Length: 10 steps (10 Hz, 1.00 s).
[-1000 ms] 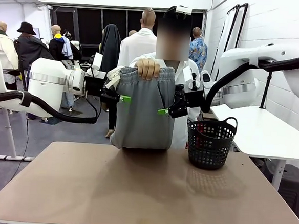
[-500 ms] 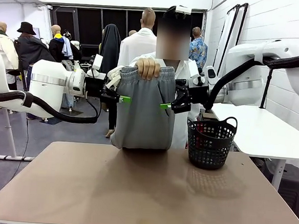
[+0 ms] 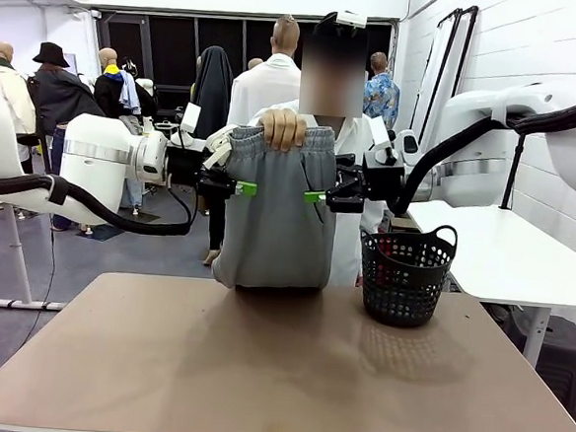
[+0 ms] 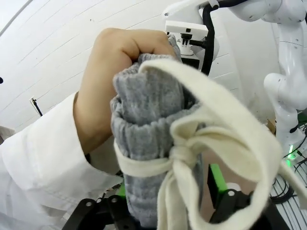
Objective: Fold the training pants.
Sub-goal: Grab both ends of the Training pants handed by a person.
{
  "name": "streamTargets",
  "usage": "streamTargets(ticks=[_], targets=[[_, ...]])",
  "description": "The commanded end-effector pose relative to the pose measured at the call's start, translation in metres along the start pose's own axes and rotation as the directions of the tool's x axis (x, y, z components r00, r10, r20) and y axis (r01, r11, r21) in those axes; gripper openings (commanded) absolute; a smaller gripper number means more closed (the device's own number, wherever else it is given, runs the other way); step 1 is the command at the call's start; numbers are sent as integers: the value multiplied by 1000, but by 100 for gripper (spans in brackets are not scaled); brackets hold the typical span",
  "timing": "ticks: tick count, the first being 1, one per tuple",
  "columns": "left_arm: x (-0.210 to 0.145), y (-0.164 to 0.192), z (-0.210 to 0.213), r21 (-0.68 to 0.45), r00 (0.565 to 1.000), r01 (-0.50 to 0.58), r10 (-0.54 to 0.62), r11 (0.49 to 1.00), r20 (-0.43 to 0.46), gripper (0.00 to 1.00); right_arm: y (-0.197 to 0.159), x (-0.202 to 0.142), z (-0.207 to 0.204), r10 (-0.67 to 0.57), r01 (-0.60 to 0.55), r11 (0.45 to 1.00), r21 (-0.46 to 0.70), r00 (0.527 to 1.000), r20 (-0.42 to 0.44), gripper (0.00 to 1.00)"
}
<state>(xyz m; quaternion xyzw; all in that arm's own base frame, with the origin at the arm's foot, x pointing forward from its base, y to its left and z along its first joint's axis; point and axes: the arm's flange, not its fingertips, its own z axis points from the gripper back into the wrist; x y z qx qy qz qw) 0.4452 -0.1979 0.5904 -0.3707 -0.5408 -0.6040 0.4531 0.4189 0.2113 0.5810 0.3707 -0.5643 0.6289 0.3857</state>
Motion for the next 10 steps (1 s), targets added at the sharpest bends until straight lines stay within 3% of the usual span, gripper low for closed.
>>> streamTargets(ticks=[1, 2, 3, 10], targets=[[2, 6, -1, -18, 1000, 8, -8, 1000, 11, 25, -11, 1, -4, -30, 32, 999, -24, 998, 46, 0], [1, 6, -2, -18, 1000, 4, -4, 1000, 9, 5, -12, -1, -4, -44, 45, 999, -29, 998, 54, 0], [0, 7, -1, -21, 1000, -2, 2, 1000, 11, 0, -14, -3, -3, -56, 58, 998, -34, 997, 62, 0], [4, 14, -5, -108, 999, -36, 35, 994, -10, 0, -27, -18, 7, -143, 150, 986, -73, 985, 96, 0]])
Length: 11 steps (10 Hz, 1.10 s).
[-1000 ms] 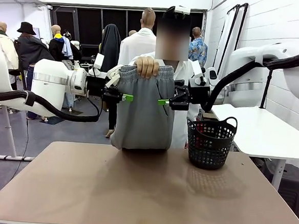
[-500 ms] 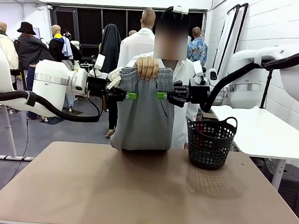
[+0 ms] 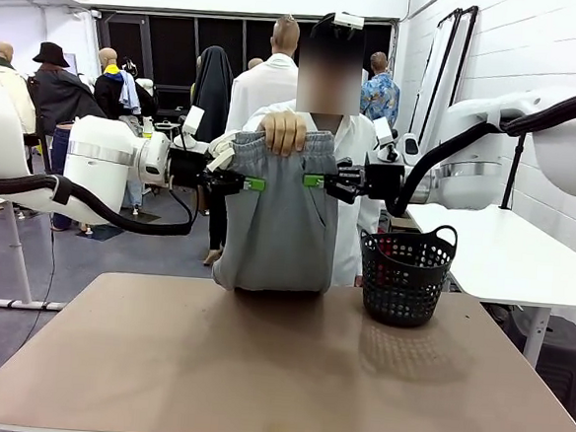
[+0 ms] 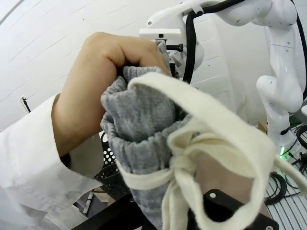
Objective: Fold the training pants.
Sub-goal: Grab both ends of the Training pants handed by a person, then release the ends of the Training pants and then grab the overlapped ends.
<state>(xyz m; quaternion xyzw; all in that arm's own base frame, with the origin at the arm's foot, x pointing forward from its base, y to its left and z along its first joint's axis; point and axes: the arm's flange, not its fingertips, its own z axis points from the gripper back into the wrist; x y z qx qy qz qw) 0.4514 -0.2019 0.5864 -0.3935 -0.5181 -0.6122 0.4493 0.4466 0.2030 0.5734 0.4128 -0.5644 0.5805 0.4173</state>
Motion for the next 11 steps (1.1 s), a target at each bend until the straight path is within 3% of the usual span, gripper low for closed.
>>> streamTargets(ticks=[1, 2, 3, 11], targets=[[13, 13, -6, -22, 995, 35, -37, 999, -97, 0, -4, 0, 0, -31, 32, 998, -56, 999, 25, 0], [14, 27, -19, -256, 957, -91, 13, 963, -291, 0, -1, -6, 5, -31, 31, 999, -40, 1000, -6, 0], [3, 3, -1, -13, 999, 19, -19, 1000, -30, 0, -2, -1, 3, -9, 9, 1000, -11, 1000, -1, 0], [3, 3, -1, -13, 999, 19, -19, 1000, -30, 0, -2, -1, 3, -9, 9, 1000, -11, 1000, -1, 0]])
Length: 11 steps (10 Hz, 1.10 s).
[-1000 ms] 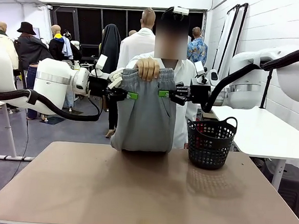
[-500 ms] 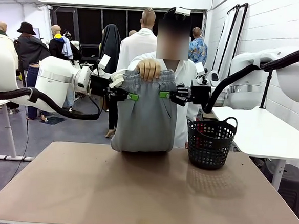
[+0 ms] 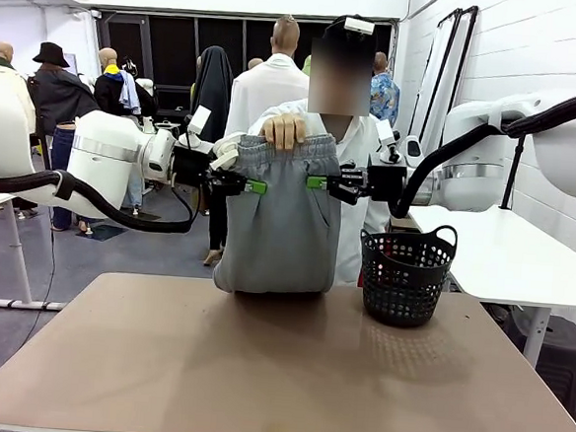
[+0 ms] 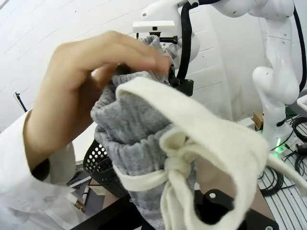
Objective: Fold the training pants.
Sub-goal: Release the ends of the Training pants and then grab the overlapped ends.
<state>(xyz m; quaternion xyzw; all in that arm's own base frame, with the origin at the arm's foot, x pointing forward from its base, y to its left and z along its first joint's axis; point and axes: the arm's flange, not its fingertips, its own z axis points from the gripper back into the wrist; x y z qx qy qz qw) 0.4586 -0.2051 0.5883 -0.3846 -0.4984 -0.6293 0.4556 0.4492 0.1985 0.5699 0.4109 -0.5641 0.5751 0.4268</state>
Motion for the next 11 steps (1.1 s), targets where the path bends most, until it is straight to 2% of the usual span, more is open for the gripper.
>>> streamTargets(ticks=[1, 11], targets=[[3, -5, 1, 17, 1000, 17, -18, 1000, 18, 0, 0, 3, -2, 4, -4, 1000, 4, 1000, 8, 0], [3, -5, 1, 17, 1000, 17, -18, 1000, 18, 0, 0, 3, -2, 4, -4, 1000, 4, 1000, 8, 0]])
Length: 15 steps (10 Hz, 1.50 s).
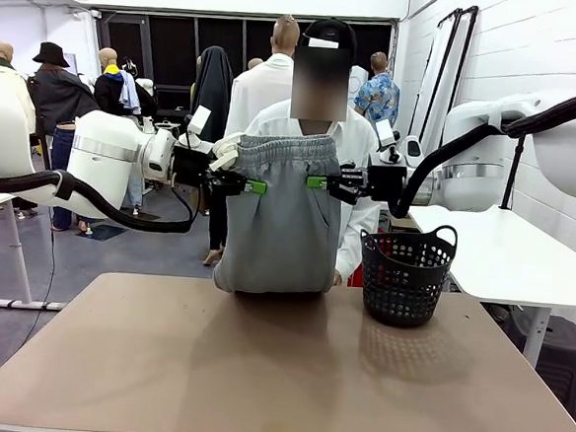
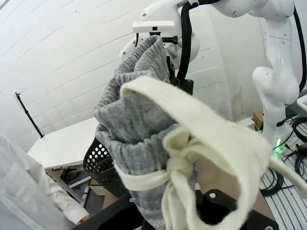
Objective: Fold the training pants.
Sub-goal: Release the ends of the Training pants and then grab the overlapped ends.
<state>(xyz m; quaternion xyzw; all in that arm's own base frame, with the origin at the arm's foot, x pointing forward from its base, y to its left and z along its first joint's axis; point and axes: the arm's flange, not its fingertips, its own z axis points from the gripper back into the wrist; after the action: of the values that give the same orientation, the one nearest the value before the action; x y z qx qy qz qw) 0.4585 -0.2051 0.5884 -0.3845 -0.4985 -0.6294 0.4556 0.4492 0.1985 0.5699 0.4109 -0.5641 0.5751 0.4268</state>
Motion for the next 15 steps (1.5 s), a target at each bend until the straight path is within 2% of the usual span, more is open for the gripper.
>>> streamTargets(ticks=[1, 15], targets=[[3, -5, 1, 17, 1000, 17, -17, 1000, 18, 0, 0, 3, -2, 4, -4, 1000, 4, 1000, 8, 0], [3, -5, 1, 17, 1000, 17, -17, 1000, 18, 0, 0, 3, -2, 4, -4, 1000, 4, 1000, 8, 0]])
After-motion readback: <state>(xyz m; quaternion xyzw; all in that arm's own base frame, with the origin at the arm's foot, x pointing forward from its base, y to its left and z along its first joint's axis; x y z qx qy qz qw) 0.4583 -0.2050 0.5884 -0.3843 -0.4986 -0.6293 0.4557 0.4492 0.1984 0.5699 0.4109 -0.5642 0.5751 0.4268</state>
